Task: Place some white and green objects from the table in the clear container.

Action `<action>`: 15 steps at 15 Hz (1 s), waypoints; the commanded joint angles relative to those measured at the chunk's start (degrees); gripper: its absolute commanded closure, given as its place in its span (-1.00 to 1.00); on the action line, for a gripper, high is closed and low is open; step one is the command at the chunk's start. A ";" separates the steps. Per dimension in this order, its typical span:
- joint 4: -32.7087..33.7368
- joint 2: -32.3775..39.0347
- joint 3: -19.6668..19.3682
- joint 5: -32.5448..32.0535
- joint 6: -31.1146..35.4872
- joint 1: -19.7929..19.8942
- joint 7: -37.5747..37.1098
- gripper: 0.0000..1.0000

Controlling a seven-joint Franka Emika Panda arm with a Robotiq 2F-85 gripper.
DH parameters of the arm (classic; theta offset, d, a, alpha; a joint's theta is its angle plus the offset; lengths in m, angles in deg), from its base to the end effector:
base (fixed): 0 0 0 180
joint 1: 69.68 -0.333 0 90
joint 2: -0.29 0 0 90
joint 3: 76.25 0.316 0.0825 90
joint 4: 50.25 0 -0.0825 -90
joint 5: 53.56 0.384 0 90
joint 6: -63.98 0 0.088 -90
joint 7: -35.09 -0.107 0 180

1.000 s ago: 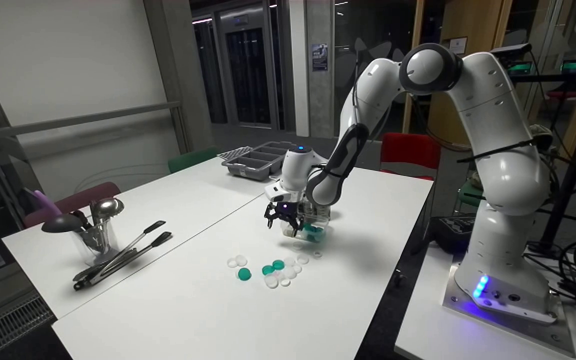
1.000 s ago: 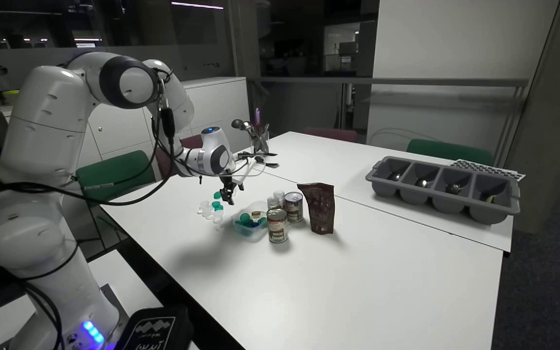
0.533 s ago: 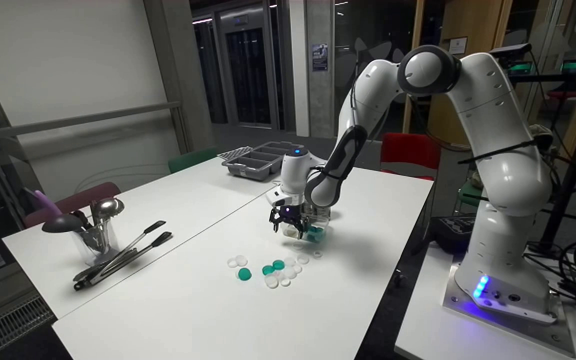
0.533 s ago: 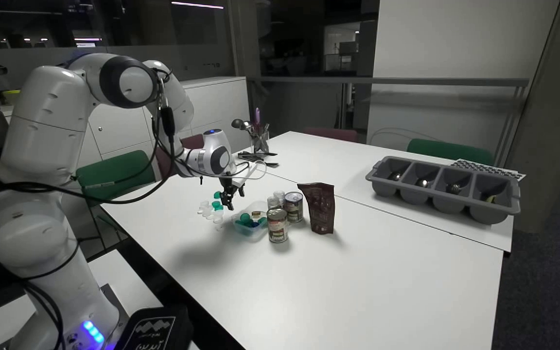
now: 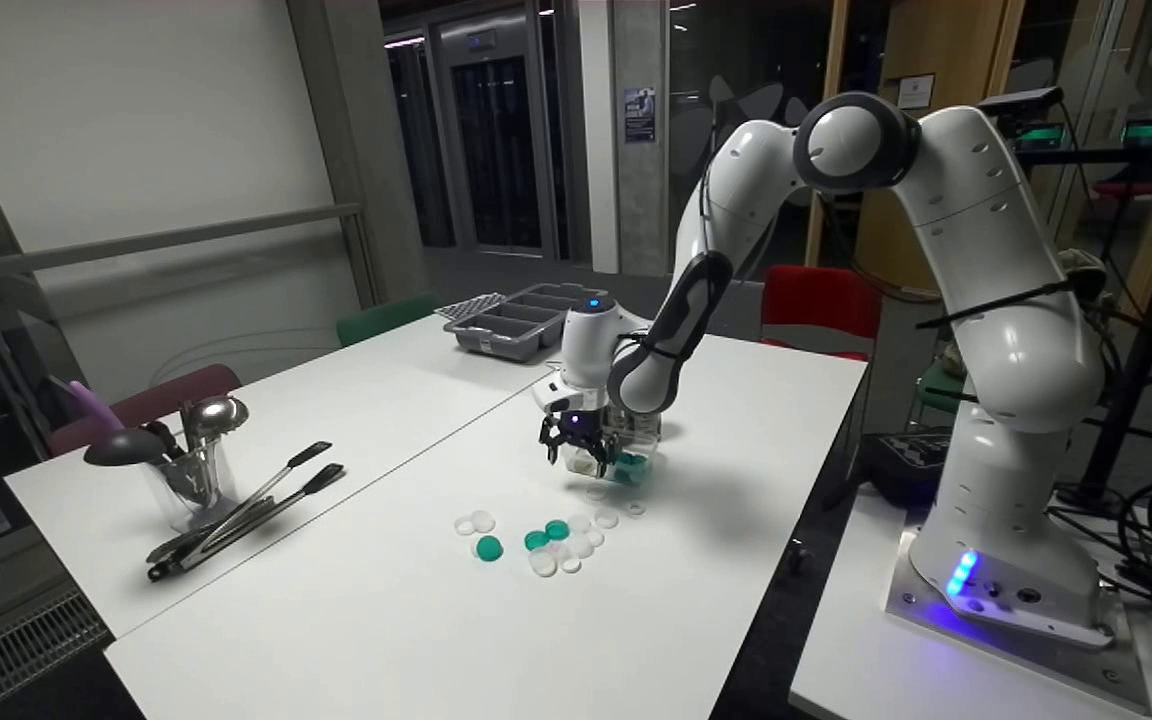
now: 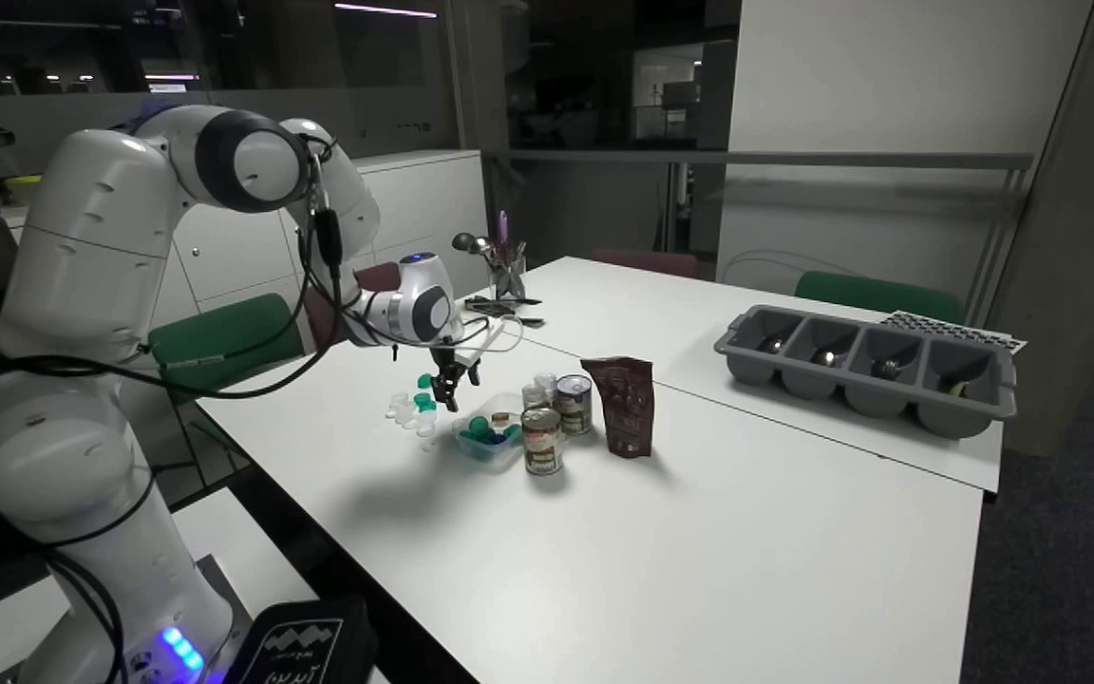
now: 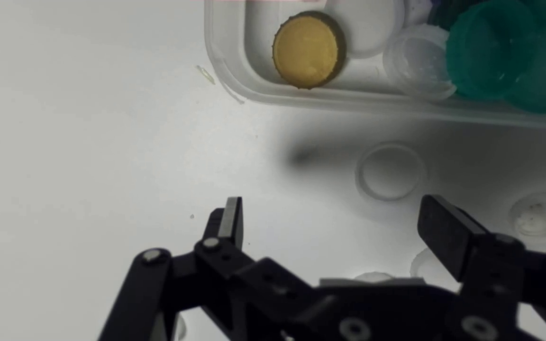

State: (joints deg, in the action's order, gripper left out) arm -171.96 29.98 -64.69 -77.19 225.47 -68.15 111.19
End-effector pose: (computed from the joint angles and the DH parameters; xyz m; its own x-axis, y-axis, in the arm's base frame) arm 0.5758 0.1216 0.1849 -0.2665 0.9622 -0.0563 0.9408 0.2723 0.2016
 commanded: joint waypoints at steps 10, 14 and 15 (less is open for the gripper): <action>5.59 5.49 0.41 2.42 -1.46 0.62 2.82 -1.00; 6.43 6.55 0.50 2.37 -1.41 0.73 2.83 -1.00; 6.49 6.65 0.50 2.36 -1.38 0.75 2.81 -1.00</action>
State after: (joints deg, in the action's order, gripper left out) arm -166.86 36.15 -64.70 -76.61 225.45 -68.06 111.26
